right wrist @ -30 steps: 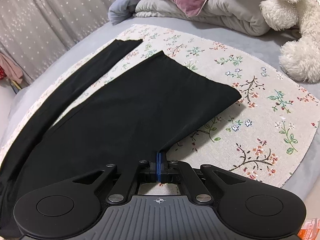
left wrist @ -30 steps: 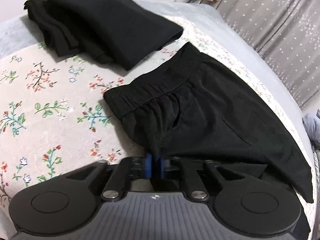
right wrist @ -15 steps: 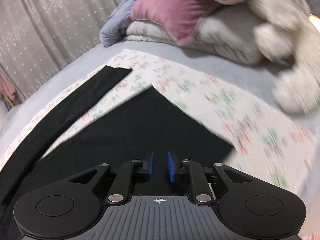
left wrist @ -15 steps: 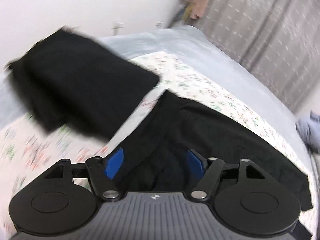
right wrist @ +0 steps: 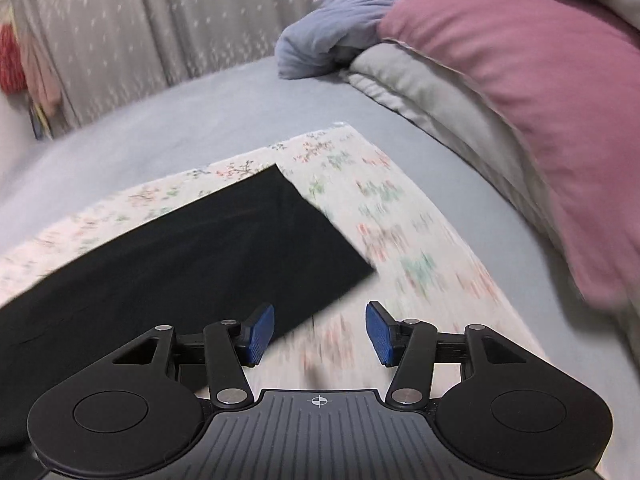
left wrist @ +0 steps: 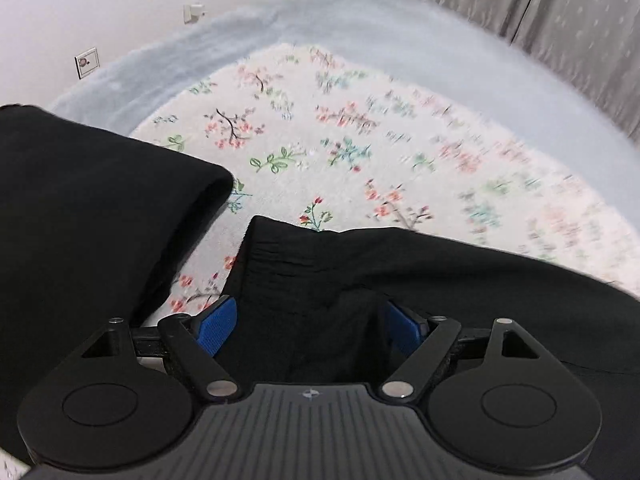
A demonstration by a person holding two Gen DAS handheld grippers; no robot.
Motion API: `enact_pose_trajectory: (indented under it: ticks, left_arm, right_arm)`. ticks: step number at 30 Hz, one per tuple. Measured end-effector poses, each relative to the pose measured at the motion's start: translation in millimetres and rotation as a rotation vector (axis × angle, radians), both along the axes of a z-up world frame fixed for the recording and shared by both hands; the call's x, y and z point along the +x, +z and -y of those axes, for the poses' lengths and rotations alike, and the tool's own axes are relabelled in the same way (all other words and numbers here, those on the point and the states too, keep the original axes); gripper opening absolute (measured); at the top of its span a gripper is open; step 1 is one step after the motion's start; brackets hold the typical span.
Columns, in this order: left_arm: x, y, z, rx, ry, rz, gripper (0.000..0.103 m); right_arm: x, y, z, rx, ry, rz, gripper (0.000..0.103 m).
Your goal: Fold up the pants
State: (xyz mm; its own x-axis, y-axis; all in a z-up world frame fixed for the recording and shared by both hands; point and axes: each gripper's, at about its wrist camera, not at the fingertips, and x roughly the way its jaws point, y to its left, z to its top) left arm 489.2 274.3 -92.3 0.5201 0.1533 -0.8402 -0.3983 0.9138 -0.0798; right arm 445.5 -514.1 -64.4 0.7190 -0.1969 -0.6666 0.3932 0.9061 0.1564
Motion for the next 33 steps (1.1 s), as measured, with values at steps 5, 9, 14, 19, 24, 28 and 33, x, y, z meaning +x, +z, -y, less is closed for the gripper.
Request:
enact_pose_trajectory:
  ticks: [5,9,14,19,24,28,33]
  left_arm:
    - [20,-13,3,0.052,0.018,0.012,0.088]
    - [25,-18,6,0.103,0.003,0.05,0.082]
    - [34,-23,15,0.173,-0.035,0.099,0.051]
    - [33,-24,37,0.256,-0.133,0.104,0.017]
    - [24,-18,30,0.218,-0.124,0.144,0.014]
    - [6,3,32,0.204,-0.109,0.202,0.012]
    - [-48,42,33,0.18,-0.073,0.328,0.012]
  right_arm:
    - [84,-10,10,-0.012,0.029,0.001,0.05]
    - [147,-20,10,-0.075,0.073,0.019,0.05]
    - [197,-49,16,-0.065,0.01,0.014,0.048]
    - [186,-53,-10,-0.162,0.051,0.033,0.001]
    - [148,-25,-10,-0.199,0.04,0.095,0.001]
    - [110,16,-6,-0.222,0.054,0.165,0.001]
    - [56,56,-6,-0.238,0.066,0.228,0.001]
